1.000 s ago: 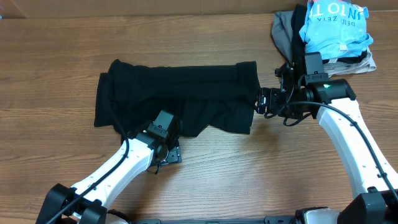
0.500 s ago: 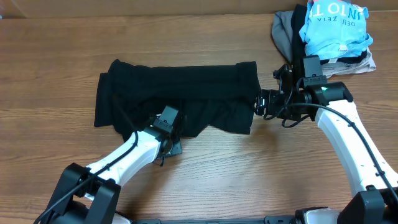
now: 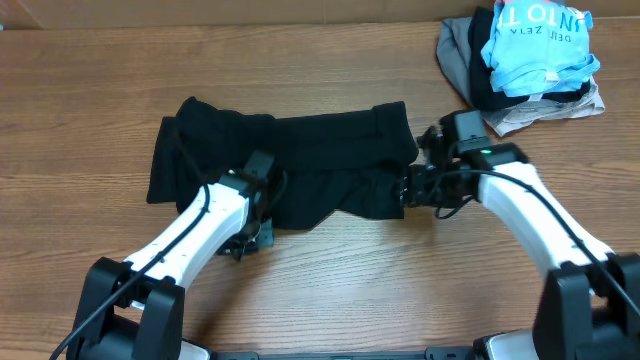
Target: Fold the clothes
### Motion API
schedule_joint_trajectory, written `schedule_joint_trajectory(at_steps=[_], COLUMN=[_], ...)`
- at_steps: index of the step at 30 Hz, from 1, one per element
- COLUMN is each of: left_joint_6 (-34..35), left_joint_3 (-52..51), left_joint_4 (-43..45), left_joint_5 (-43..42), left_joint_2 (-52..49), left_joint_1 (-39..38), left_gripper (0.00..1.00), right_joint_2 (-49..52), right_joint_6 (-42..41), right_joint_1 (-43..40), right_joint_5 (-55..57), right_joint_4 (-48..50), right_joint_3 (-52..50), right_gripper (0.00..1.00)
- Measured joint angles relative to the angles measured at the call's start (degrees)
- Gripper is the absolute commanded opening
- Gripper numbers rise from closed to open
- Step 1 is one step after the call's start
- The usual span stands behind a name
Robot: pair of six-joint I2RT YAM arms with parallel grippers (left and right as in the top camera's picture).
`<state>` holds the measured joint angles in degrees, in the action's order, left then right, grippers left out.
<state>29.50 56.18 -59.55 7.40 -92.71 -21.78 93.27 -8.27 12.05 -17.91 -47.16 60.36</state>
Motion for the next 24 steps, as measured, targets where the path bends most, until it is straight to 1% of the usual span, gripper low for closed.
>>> schedule_joint_trajectory(at_steps=[3,8,17,20,22,24], left_joint_6=[-1.4,-2.6,-3.0,-3.0,-3.0,-3.0], left_joint_3=[1.1,1.1,1.1,1.1,1.1,1.1], left_joint_4=[0.0,-0.3,-0.3,-0.3,-0.3,-0.5], left_joint_5=[0.5,1.0,1.9,2.7,3.2,4.1], left_joint_2=[0.0,0.0,0.0,0.0,0.0,0.0], left_joint_1=[0.9,2.0,2.1,2.1,2.1,2.1], left_gripper=[0.04,0.04,0.04,0.04,0.04,0.04], right_joint_2=[3.0,8.4,9.7,9.7,9.7,9.6], right_joint_6=[-0.6,-2.7,-9.1,-10.2,-11.1,-11.7], right_joint_1=[3.2,7.3,7.9,7.9,7.9,7.9], right_joint_5=[2.8,6.6,12.7,13.5,13.7,13.6], right_joint_4=[0.7,1.1,2.7,3.6,3.2,2.2], right_joint_3=[0.0,-0.1,-0.2,-0.6,-0.9,-0.9], right_gripper=[0.68,0.63,0.35,0.18,0.04,0.04])
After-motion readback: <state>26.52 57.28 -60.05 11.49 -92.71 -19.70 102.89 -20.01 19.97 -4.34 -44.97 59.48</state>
